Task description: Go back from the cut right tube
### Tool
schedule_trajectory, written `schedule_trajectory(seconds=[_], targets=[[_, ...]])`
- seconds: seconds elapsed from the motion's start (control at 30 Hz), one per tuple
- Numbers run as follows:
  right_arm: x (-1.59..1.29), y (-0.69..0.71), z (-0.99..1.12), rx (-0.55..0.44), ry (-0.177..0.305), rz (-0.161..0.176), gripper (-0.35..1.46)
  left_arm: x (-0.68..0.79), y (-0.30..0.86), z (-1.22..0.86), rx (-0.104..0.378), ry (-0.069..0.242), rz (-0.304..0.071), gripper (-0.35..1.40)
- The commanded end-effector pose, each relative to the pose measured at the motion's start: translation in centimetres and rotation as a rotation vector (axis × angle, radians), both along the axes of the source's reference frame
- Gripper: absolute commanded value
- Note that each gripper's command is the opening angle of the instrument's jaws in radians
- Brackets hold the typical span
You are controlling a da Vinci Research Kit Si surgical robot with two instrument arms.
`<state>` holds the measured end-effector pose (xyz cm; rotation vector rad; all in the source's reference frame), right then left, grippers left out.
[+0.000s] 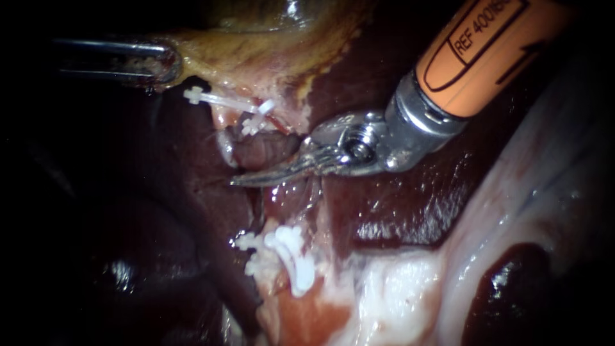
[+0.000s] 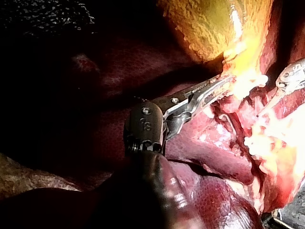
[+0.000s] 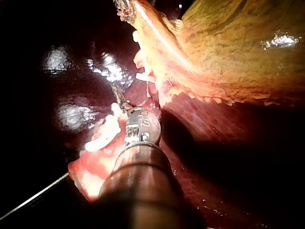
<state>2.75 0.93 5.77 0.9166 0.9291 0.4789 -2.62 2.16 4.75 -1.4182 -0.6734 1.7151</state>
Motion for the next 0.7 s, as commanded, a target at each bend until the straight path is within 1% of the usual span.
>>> schedule_trajectory(seconds=[0.03, 0.07, 0.1, 0.17, 0.2, 0.23, 0.3, 0.5, 0.57, 0.6, 0.63, 0.67, 0.7], targets=[[-0.01, 0.0, 0.0, 0.001, 0.0, -0.001, -0.35, 0.0, 0.0, 0.0, 0.0, 0.0, 0.0, -0.35], [-0.01, 0.0, 0.0, 0.0, 0.005, 0.01, -0.35, 0.0, 0.0, 0.0, 0.0, 0.0, 0.0, -0.35], [-0.01, -0.01, -0.01, -0.001, 0.014, 0.027, -0.08, 0.01, 0.0, 0.0, 0.0, 0.0, 0.0, -0.35], [0.01, -0.01, 0.0, -0.012, 0.023, 0.083, 0.93, 0.01, 0.0, 0.0, 0.0, 0.0, 0.0, -0.35], [0.03, -0.01, 0.0, -0.023, 0.019, 0.119, 1.28, 0.01, 0.0, 0.0, 0.0, 0.0, 0.001, -0.35], [0.05, 0.0, 0.0, -0.029, 0.012, 0.136, 1.33, 0.01, 0.0, 0.0, 0.0, 0.0, 0.001, -0.35], [0.05, -0.01, -0.01, -0.02, 0.002, 0.149, 1.35, 0.01, 0.0, 0.0, 0.0, 0.0, 0.001, -0.35], [0.01, -0.03, -0.03, -0.013, 0.003, 0.149, 1.38, 0.03, 0.01, 0.03, 0.0, -0.001, 0.001, -0.35], [-0.07, -0.05, -0.05, -0.092, 0.013, 0.119, 1.38, 0.03, 0.01, 0.03, -0.001, -0.001, 0.001, -0.35], [-0.16, -0.08, -0.08, -0.167, -0.007, 0.113, 1.43, 0.03, 0.01, 0.04, -0.001, -0.001, 0.001, -0.35], [-0.22, -0.09, -0.1, -0.246, -0.04, 0.121, 1.45, 0.03, 0.01, 0.04, -0.001, 0.0, 0.001, -0.35], [-0.31, -0.11, -0.12, -0.308, -0.065, 0.098, 1.45, 0.03, 0.01, 0.04, -0.001, 0.0, 0.001, -0.35], [-0.39, -0.12, -0.14, -0.362, -0.091, 0.064, 1.45, 0.03, 0.01, 0.04, -0.001, 0.0, 0.001, -0.35]])
